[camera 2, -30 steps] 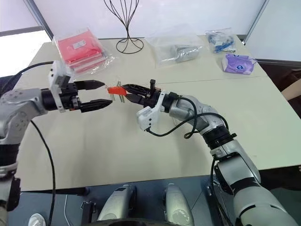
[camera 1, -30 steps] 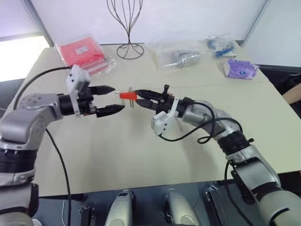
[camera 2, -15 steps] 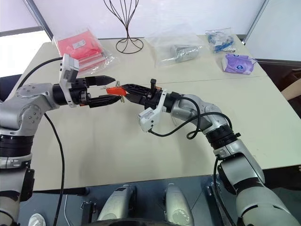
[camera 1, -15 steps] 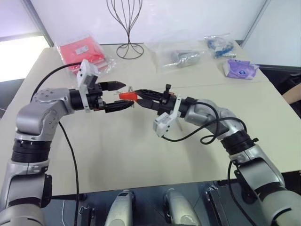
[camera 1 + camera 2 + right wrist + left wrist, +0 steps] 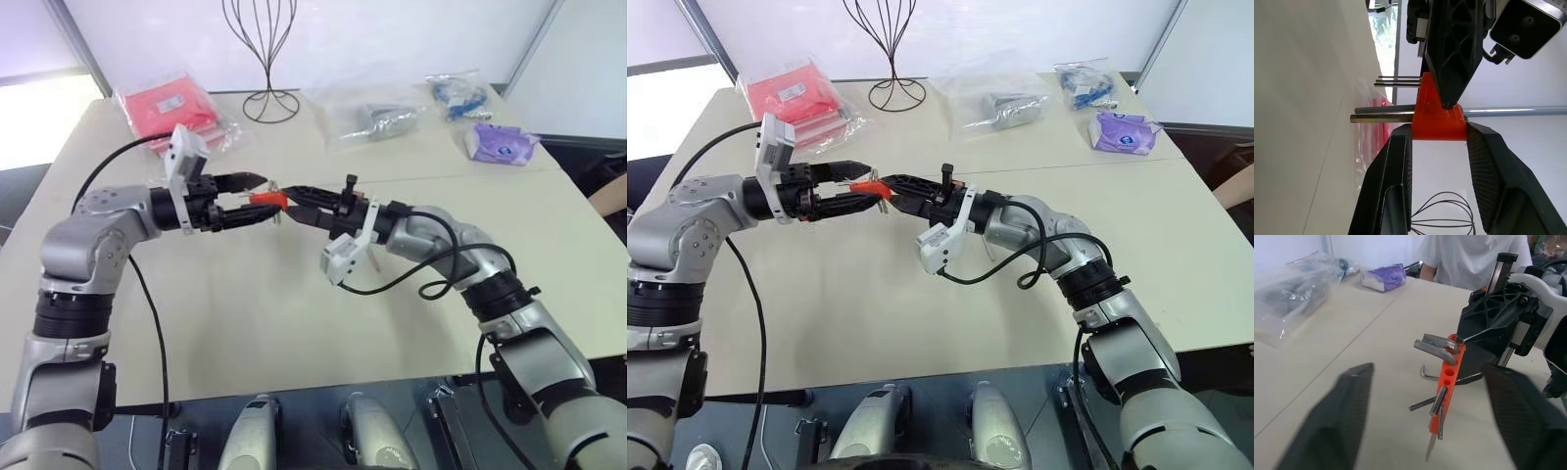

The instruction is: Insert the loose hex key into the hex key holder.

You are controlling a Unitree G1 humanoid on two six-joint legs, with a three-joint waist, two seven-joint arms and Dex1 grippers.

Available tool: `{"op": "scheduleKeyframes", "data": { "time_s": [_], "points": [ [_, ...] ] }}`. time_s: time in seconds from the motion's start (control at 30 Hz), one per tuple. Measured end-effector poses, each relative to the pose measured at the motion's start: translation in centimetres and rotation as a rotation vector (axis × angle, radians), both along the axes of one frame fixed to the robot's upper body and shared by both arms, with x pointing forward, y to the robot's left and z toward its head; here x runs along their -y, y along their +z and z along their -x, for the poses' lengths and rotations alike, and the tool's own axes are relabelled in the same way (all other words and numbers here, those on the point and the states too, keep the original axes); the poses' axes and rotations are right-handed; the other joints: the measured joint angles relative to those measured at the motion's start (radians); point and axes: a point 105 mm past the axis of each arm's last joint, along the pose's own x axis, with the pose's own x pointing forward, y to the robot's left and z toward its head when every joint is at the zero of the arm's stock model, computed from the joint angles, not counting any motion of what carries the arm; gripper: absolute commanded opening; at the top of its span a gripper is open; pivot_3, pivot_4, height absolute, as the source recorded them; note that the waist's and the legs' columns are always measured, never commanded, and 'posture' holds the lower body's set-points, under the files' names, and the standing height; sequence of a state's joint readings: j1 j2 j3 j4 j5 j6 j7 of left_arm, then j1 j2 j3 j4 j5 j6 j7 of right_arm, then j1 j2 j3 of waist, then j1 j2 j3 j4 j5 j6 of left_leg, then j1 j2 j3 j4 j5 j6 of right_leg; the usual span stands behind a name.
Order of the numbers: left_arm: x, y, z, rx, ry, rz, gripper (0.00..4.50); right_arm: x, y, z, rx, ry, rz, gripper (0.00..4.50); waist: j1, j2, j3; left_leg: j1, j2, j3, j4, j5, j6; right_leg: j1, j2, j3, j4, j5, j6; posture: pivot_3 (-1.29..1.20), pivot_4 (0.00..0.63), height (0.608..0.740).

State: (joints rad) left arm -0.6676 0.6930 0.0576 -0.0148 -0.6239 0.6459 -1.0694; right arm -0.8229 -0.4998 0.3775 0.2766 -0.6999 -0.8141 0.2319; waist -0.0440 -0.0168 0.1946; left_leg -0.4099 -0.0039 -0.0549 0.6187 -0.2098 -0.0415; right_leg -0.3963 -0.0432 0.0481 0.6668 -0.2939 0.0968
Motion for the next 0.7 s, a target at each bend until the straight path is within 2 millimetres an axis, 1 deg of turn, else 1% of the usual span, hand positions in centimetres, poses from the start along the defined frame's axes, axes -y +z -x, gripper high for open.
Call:
{"op": "scheduleKeyframes", "data": {
  "time_s": [0.1,0.13,0.7],
  "points": [
    [0.01,0.13,0.18,-0.004,-0.014,0.016,0.49,0.41,0.14,-0.33,0.000,-0.023,0.000,1.02,0.000,0.000,0.000,0.000,0.000,0.000,0.000,0.000,0.000,0.000,0.000,0.000,0.000,0.000,0.000,0.00,0.150,0.740],
    [0.21,0.13,0.40,-0.005,-0.033,0.020,0.06,0.65,0.30,-0.49,0.001,-0.034,-0.003,1.02,0.001,0.000,0.000,0.000,0.000,0.000,0.000,0.000,0.000,0.000,0.000,0.000,0.000,0.000,0.000,0.00,0.150,0.740],
    [0.31,0.11,0.38,-0.003,-0.033,0.023,0.06,0.71,0.32,-0.57,-0.010,-0.039,0.000,1.02,0.000,0.000,0.000,0.000,0.000,0.000,0.000,0.000,0.000,0.000,0.000,0.000,0.000,0.000,0.000,0.00,0.150,0.740]
  ]
}}
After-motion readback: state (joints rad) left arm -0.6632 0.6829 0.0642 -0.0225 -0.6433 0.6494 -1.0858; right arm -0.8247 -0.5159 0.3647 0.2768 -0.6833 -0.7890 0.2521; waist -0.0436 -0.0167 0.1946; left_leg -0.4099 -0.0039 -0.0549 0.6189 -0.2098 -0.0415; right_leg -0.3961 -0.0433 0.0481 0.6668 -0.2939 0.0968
